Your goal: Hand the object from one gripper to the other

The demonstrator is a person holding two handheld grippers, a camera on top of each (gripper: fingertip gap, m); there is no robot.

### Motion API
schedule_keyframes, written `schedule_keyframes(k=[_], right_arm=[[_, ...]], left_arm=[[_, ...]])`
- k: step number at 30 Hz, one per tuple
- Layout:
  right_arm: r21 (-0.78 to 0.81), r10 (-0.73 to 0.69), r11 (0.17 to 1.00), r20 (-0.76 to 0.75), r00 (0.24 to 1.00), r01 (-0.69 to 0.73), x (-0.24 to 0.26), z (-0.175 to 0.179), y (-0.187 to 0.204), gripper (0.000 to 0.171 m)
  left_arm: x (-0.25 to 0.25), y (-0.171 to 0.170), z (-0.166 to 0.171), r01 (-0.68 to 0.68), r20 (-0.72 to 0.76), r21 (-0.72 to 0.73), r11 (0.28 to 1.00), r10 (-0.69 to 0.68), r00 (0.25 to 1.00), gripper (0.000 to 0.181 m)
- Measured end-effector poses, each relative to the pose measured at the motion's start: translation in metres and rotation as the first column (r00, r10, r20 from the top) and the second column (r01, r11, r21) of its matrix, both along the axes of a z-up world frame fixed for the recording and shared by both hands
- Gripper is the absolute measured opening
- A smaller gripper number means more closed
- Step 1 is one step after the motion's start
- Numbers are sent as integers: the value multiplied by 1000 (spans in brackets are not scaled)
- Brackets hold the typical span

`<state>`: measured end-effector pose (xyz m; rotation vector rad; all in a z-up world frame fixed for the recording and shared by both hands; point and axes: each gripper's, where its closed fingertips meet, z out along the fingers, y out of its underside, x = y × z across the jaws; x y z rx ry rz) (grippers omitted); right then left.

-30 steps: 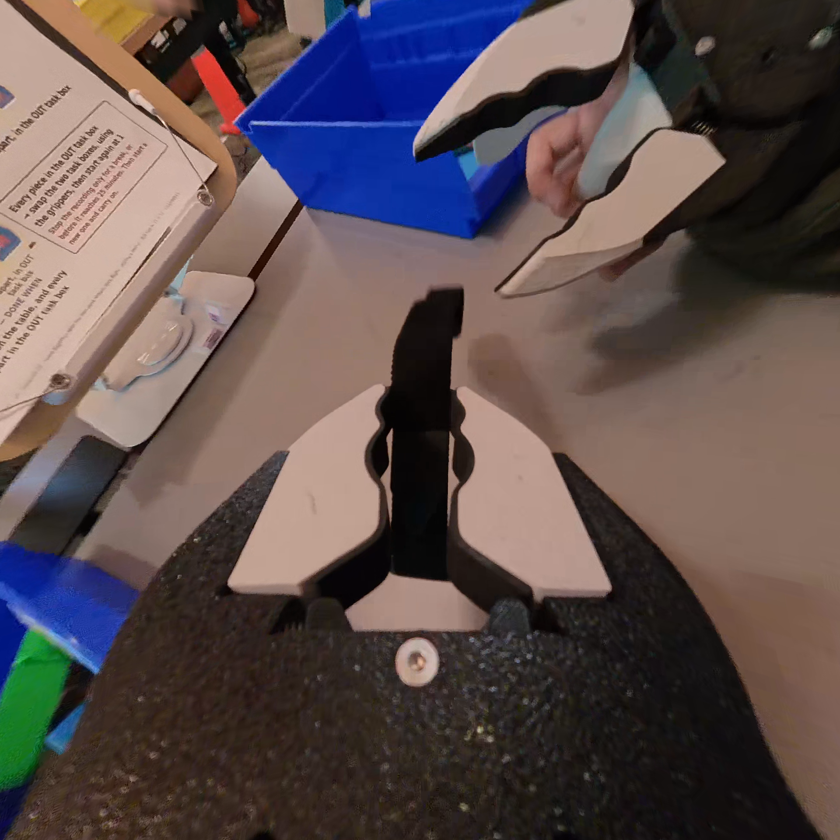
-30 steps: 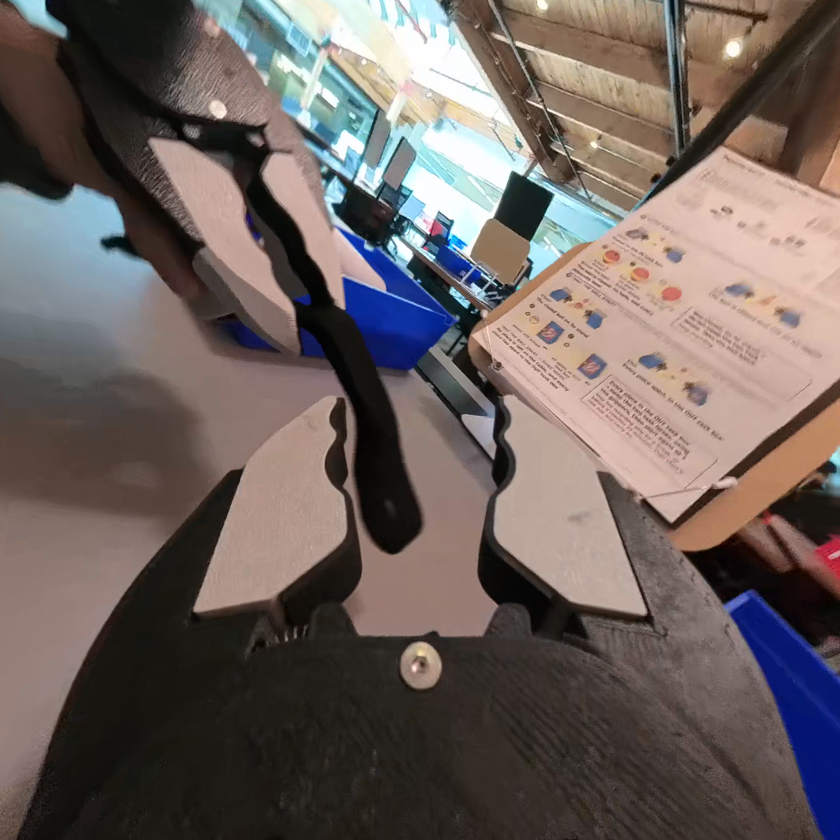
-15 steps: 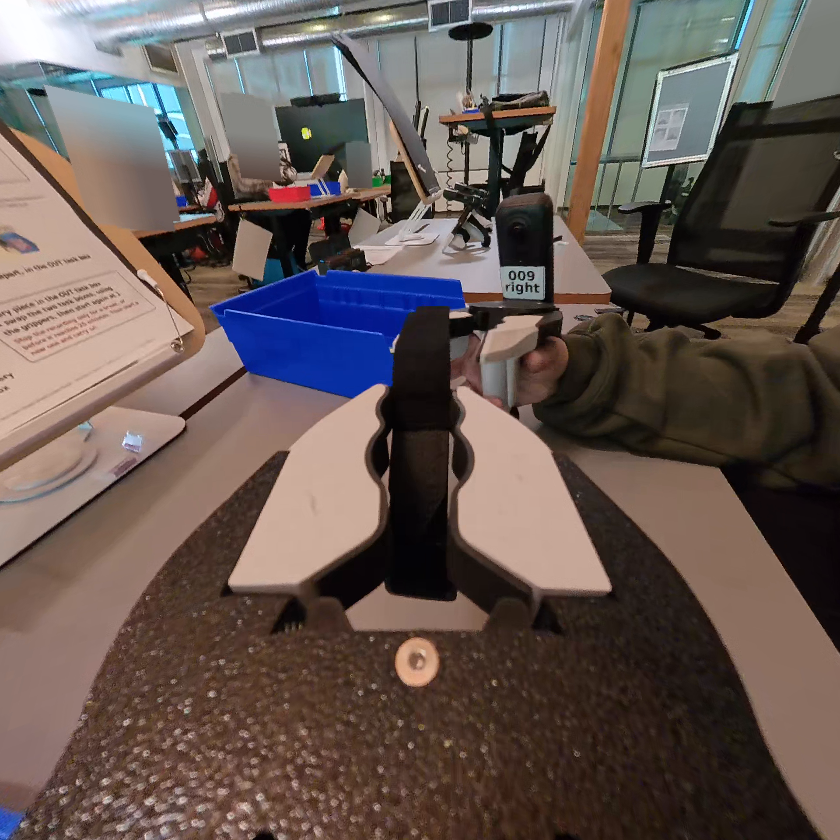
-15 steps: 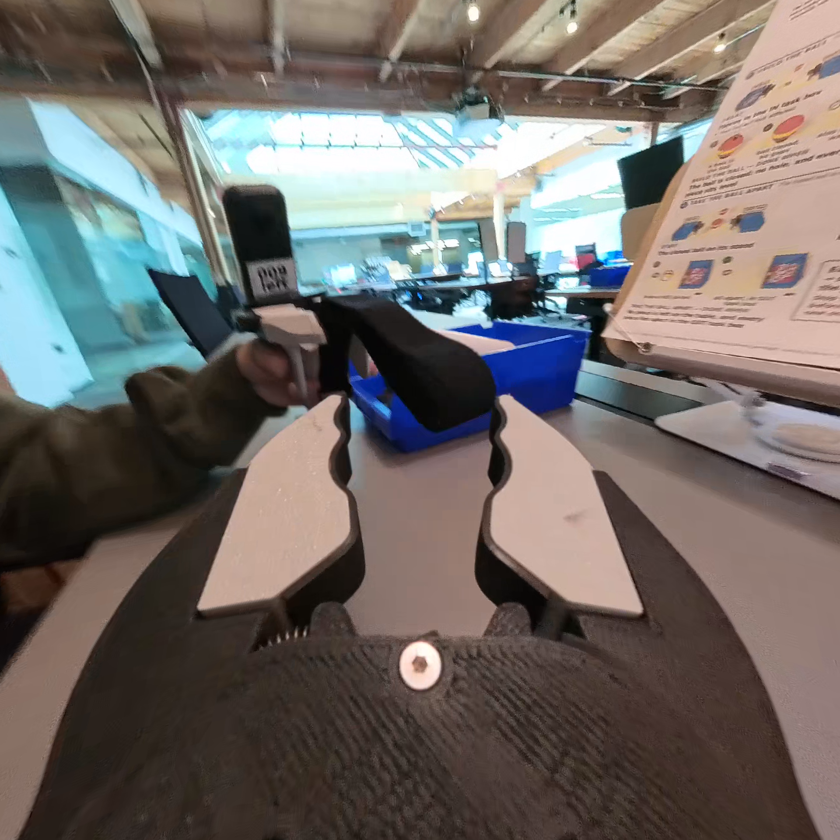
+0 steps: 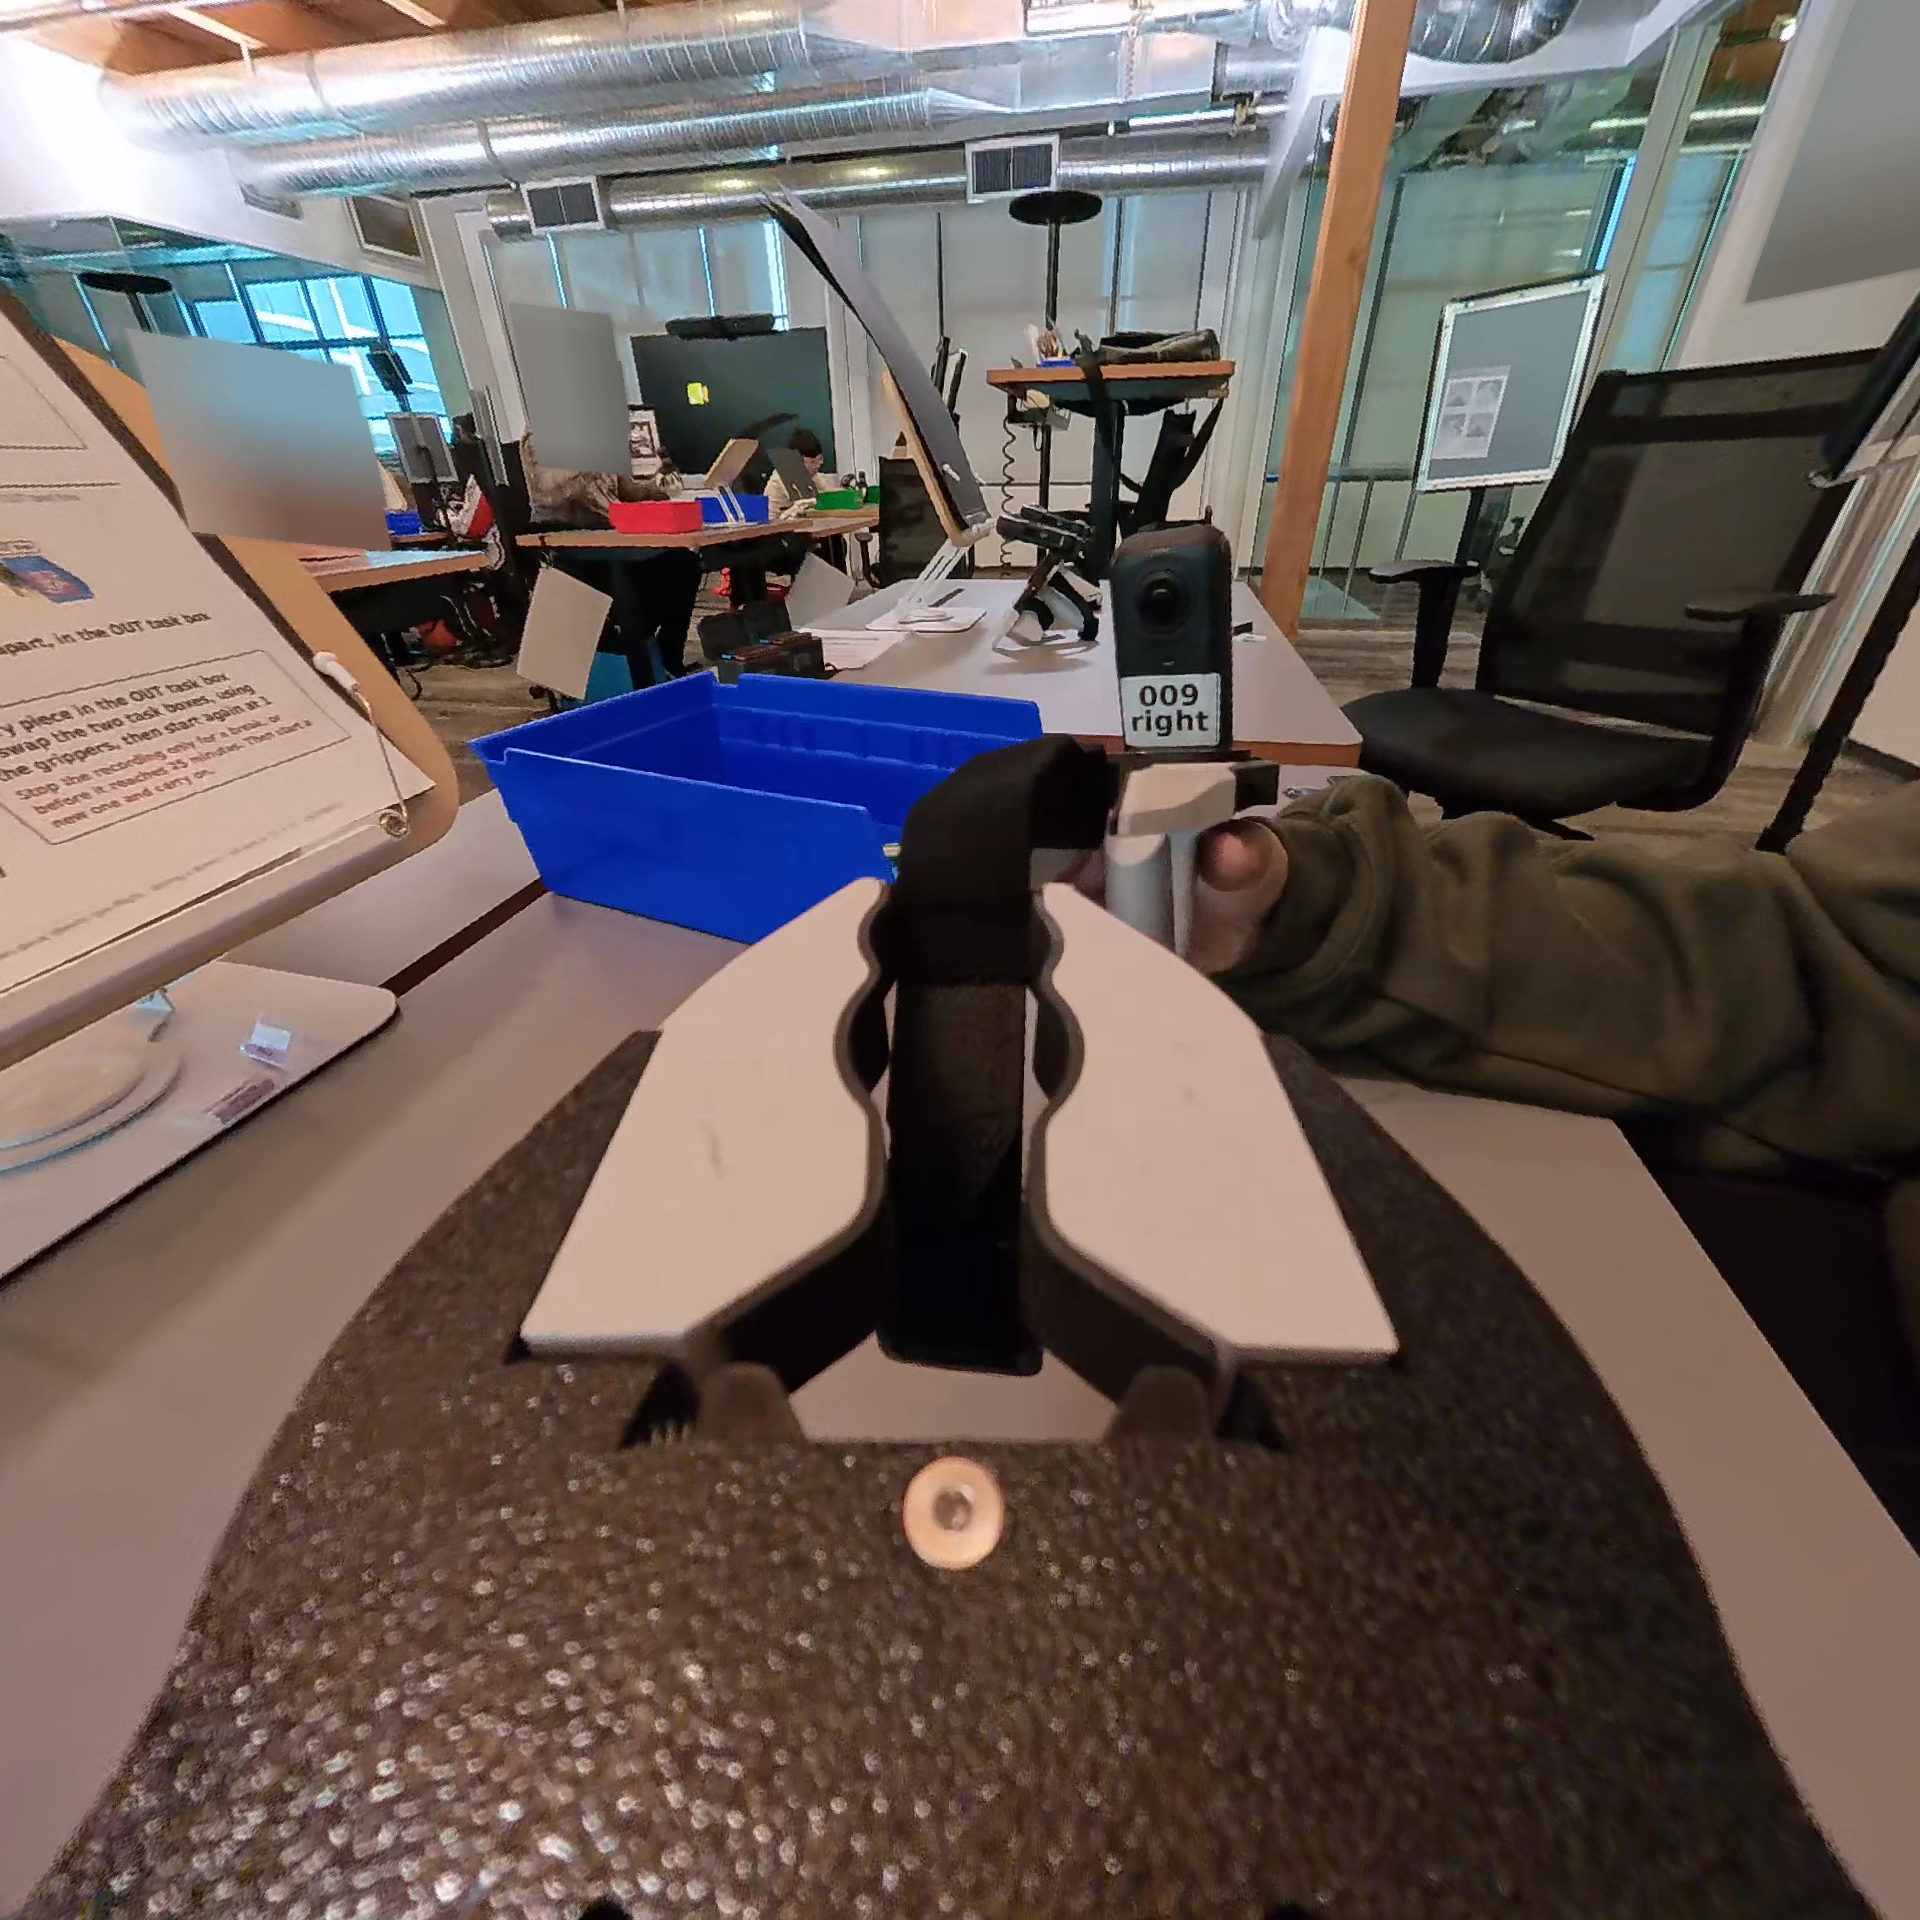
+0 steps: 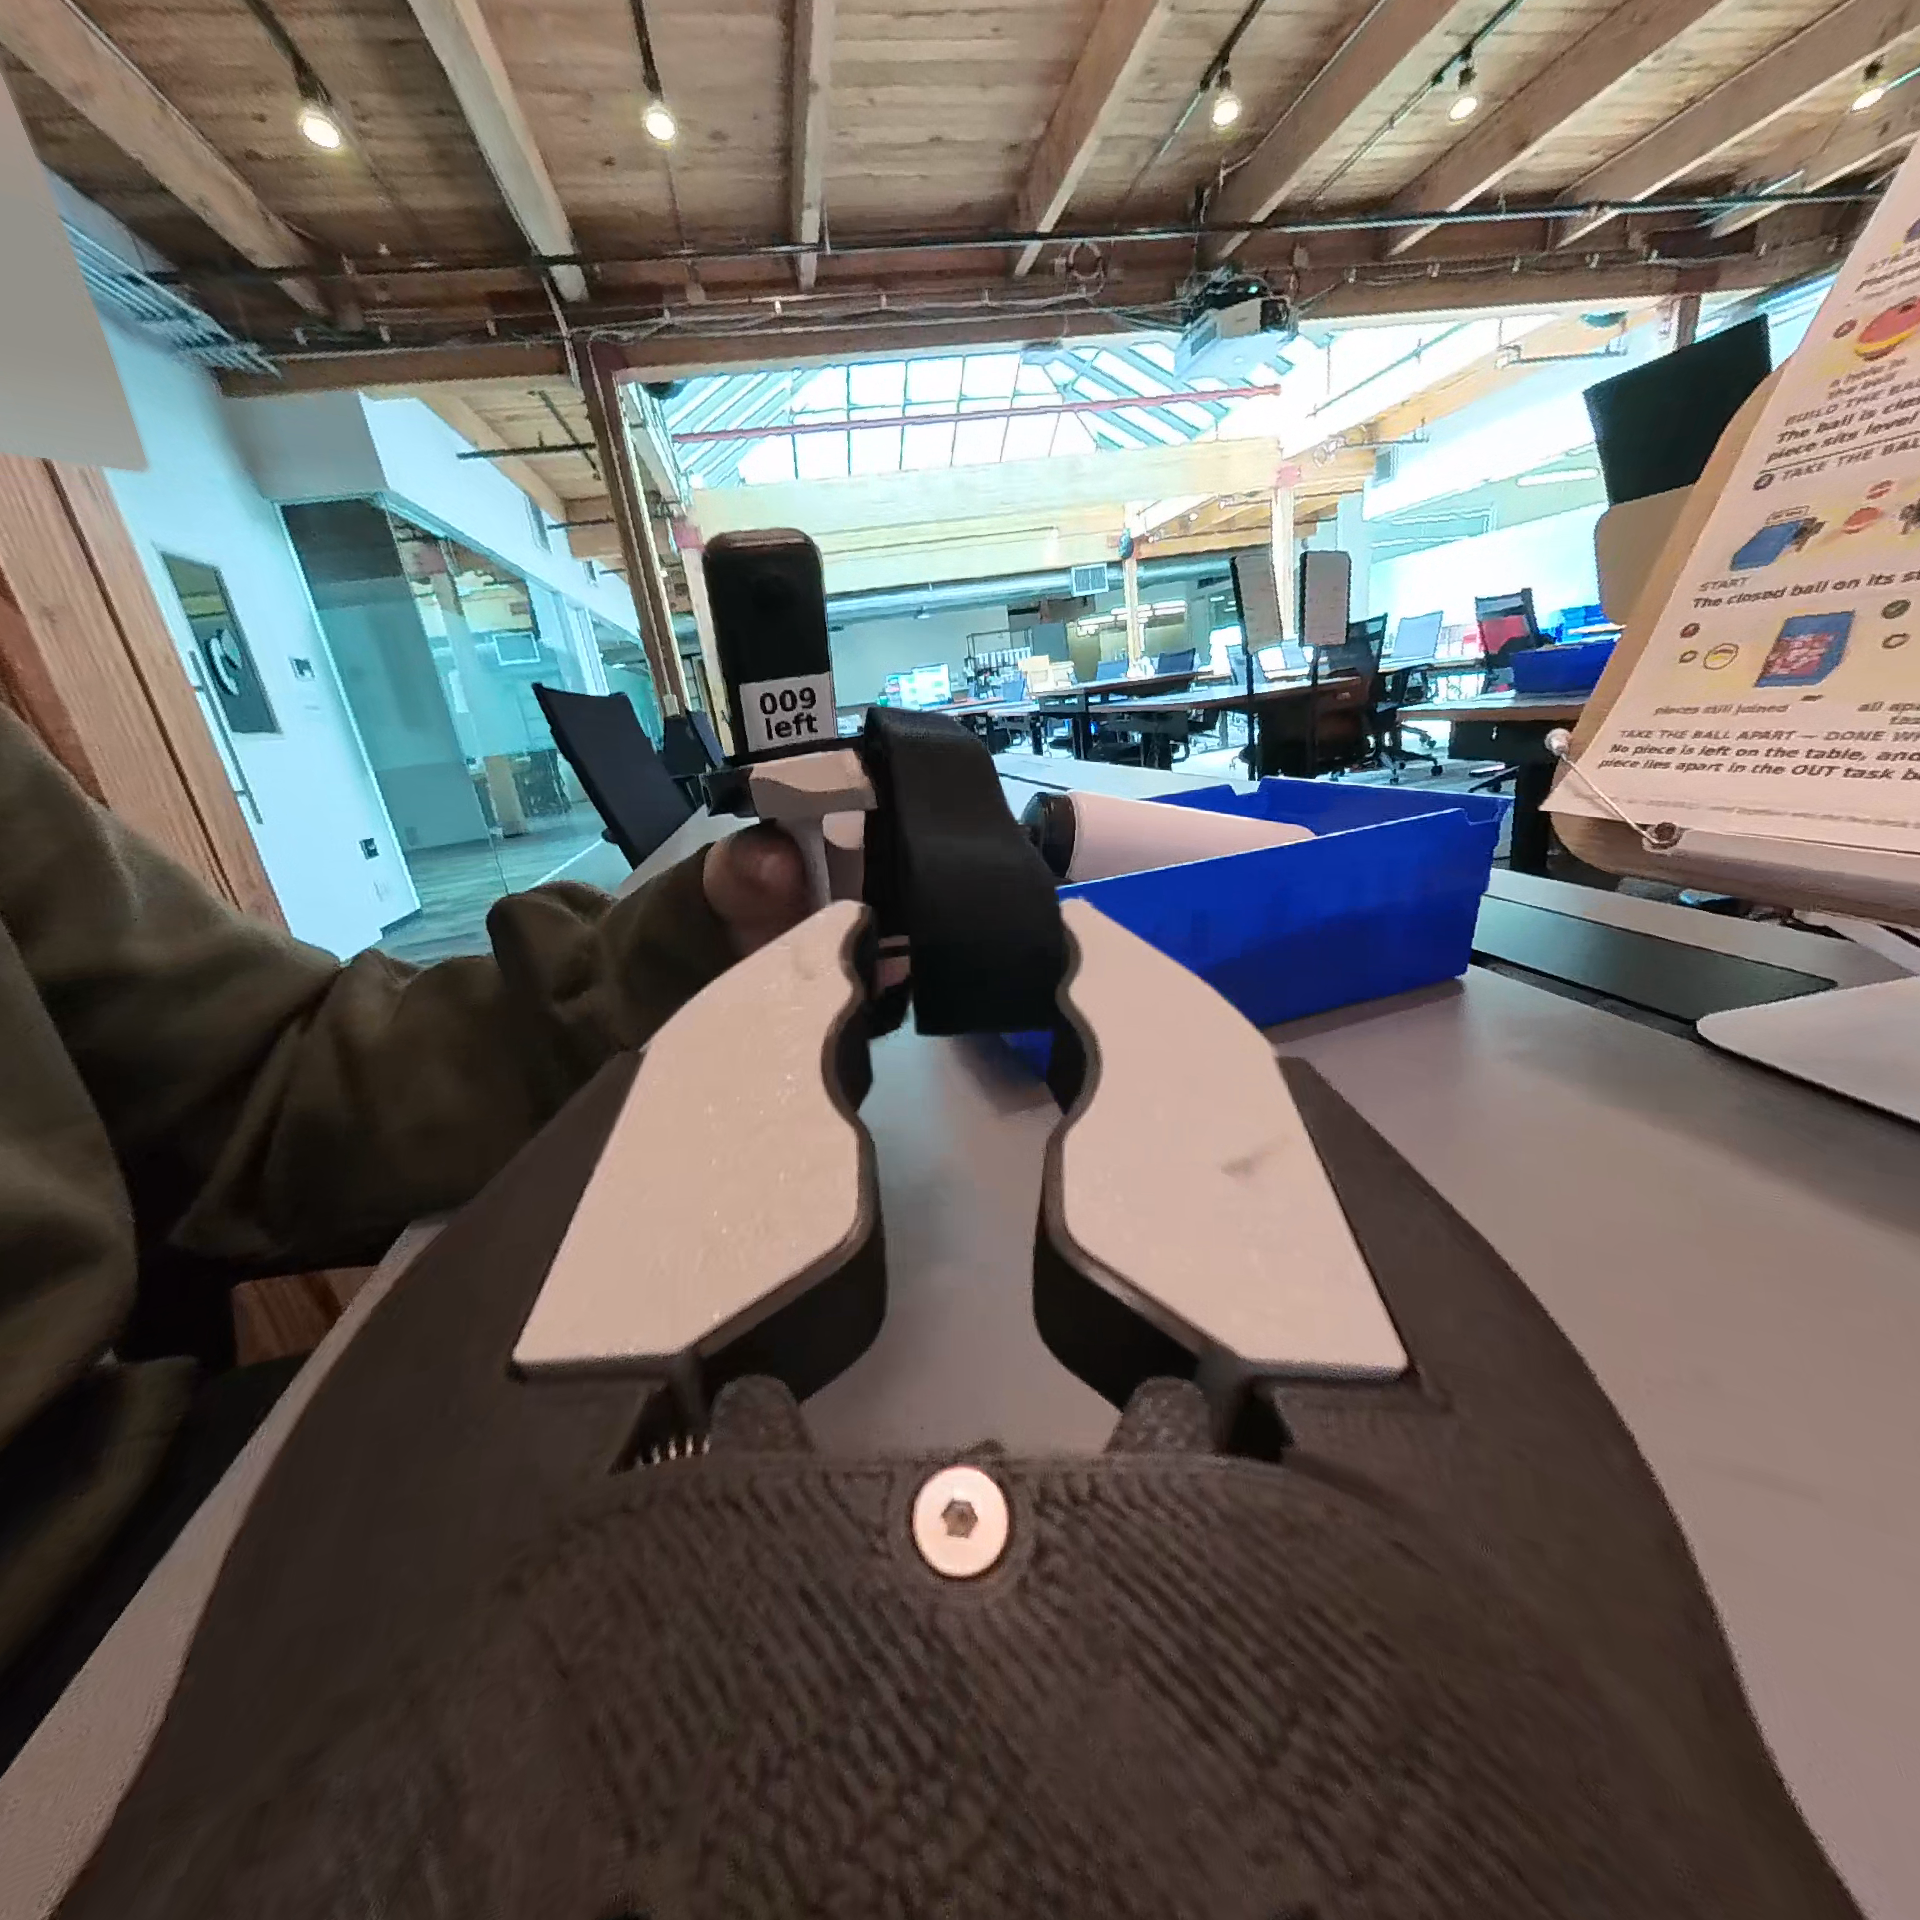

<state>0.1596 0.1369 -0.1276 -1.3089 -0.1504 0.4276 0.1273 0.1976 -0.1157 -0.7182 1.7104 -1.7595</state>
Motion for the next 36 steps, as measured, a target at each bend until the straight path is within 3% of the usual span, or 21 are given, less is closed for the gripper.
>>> schedule_keyframes(k=[2, 9, 11, 14, 16, 22, 25, 27, 31, 36], right_arm=[[0, -7, 1000, 18, 1000, 7, 0, -1, 0, 19], [-1, -67, 998, 69, 995, 67, 7, -1, 1, 18], [9, -119, 993, 106, 987, 119, 12, 1, 0, 18], [7, -177, 984, 212, 961, 180, 14, -2, 0, 18], [10, -189, 981, 261, 947, 193, 11, -2, 1, 18], [65, -97, 994, 228, 969, 84, -14, 6, 4, 18], [79, -120, 991, 226, 967, 105, -15, 6, 8, 18], [85, -148, 988, 206, 967, 133, -12, 7, 10, 18], [118, -183, 979, 122, 975, 169, -5, 16, 8, 18], [166, -189, 970, 48, 981, 178, 3, 27, -1, 18]], left_arm=[[0, 2, 0, -6, 1, -3, 1000, 6, 1000, 24], [3, 7, -11, -30, -38, 41, 999, 31, 999, 23], [5, 9, -21, -52, -67, 126, 991, 61, 996, 26], [6, 13, -34, -103, -78, 312, 945, 134, 988, 46], [6, 9, -34, -129, -60, 407, 904, 167, 984, 48], [5, -35, -50, -41, -100, 571, 820, 119, 988, 53], [9, -44, -70, -20, -140, 655, 755, 148, 979, 61], [16, -45, -77, -64, -127, 701, 710, 213, 969, 62], [31, -43, -70, -220, 9, 751, 623, 323, 946, 43], [31, -49, -79, -183, -35, 736, 652, 306, 951, 40]])
